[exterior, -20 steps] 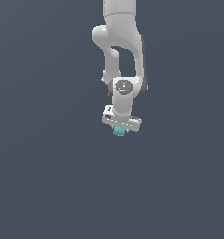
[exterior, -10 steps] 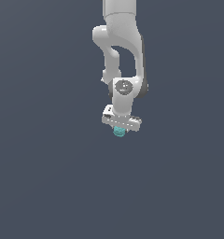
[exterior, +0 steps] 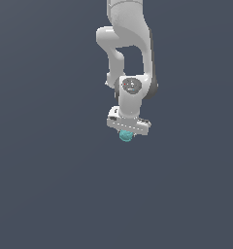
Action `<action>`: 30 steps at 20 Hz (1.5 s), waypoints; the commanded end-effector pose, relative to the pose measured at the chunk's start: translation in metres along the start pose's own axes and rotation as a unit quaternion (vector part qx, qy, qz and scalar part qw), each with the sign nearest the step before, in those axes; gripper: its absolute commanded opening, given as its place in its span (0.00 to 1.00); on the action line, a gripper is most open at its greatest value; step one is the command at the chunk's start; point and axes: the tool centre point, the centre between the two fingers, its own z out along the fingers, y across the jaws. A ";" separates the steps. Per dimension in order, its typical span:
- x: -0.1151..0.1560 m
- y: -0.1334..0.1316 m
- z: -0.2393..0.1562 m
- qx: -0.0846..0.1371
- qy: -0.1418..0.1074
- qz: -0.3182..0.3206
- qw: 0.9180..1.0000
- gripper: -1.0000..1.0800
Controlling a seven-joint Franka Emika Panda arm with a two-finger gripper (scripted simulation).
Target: Pick up the object and move it to a goal position.
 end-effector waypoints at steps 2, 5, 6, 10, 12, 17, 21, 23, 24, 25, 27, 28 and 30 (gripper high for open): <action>0.007 -0.007 -0.022 0.000 0.000 0.000 1.000 0.00; 0.015 -0.015 -0.045 0.000 0.000 0.000 1.000 0.00; 0.018 -0.018 -0.054 0.000 0.000 0.000 1.000 0.00; 0.030 -0.030 -0.090 0.000 0.000 0.000 1.000 0.00; 0.036 -0.037 -0.108 0.000 0.000 0.000 1.000 0.00; 0.052 -0.053 -0.154 0.000 0.000 0.000 1.000 0.00; 0.064 -0.065 -0.188 0.000 0.000 0.000 1.000 0.00; 0.070 -0.070 -0.203 0.000 0.000 0.000 1.000 0.00; 0.073 -0.073 -0.211 0.000 0.000 0.000 1.000 0.00; 0.075 -0.075 -0.218 0.000 0.000 0.000 1.000 0.00; 0.080 -0.080 -0.231 0.000 0.000 0.000 1.000 0.00; 0.083 -0.082 -0.237 0.000 0.000 0.000 1.000 0.00; 0.087 -0.087 -0.249 0.000 0.000 0.000 1.000 0.00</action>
